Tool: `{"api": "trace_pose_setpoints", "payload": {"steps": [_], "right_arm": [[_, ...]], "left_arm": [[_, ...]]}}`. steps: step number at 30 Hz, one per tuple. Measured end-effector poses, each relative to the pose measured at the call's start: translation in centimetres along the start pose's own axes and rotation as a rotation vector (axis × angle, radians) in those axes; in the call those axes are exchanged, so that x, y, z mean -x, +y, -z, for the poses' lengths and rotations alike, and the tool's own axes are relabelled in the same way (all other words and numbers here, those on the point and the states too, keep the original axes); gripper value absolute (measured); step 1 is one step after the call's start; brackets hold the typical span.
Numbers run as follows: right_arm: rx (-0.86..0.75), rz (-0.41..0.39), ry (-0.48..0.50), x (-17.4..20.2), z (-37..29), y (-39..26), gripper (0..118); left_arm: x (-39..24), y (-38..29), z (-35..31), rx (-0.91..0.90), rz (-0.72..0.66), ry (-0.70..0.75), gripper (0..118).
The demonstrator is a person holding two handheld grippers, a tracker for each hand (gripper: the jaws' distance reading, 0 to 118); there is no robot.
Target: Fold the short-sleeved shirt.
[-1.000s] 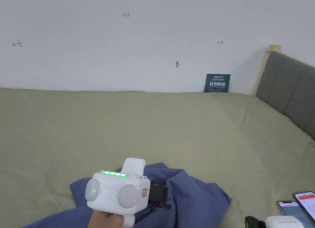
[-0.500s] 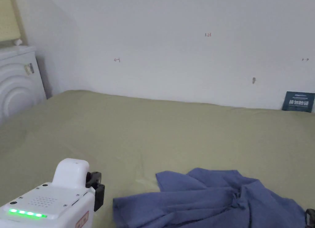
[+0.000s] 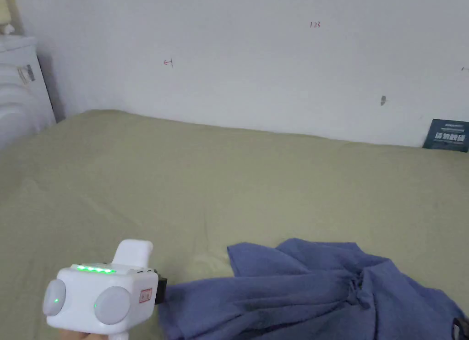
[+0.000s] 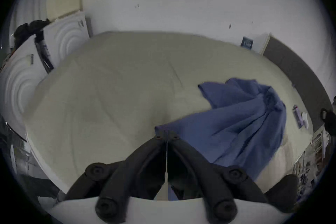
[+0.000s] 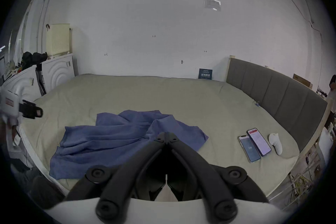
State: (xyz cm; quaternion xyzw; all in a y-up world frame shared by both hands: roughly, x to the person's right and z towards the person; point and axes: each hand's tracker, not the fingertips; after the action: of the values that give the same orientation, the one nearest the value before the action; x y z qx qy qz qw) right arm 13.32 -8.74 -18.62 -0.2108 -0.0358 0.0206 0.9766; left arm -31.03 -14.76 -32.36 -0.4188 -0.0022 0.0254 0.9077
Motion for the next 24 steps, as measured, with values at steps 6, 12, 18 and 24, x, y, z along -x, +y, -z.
{"api": "trace_pose_setpoints", "payload": {"steps": [6,12,18,24], "right_arm": [[0.086,-0.022,-0.037,-1.1,3.0,-1.2,0],[0.153,-0.051,-0.051,-2.3,4.9,-2.5,0],[0.209,-0.025,-0.060,-4.8,8.2,-2.7,0],[0.323,-0.034,-0.094,-8.5,17.5,-0.7,0]], "left_arm": [[-0.8,1.2,9.5,0.144,0.100,0.054,115],[-1.2,0.8,10.2,0.203,0.098,0.028,96],[-2.4,0.9,7.3,0.142,0.116,-0.016,2],[-2.6,0.6,7.3,0.147,0.121,-0.021,2]]}}
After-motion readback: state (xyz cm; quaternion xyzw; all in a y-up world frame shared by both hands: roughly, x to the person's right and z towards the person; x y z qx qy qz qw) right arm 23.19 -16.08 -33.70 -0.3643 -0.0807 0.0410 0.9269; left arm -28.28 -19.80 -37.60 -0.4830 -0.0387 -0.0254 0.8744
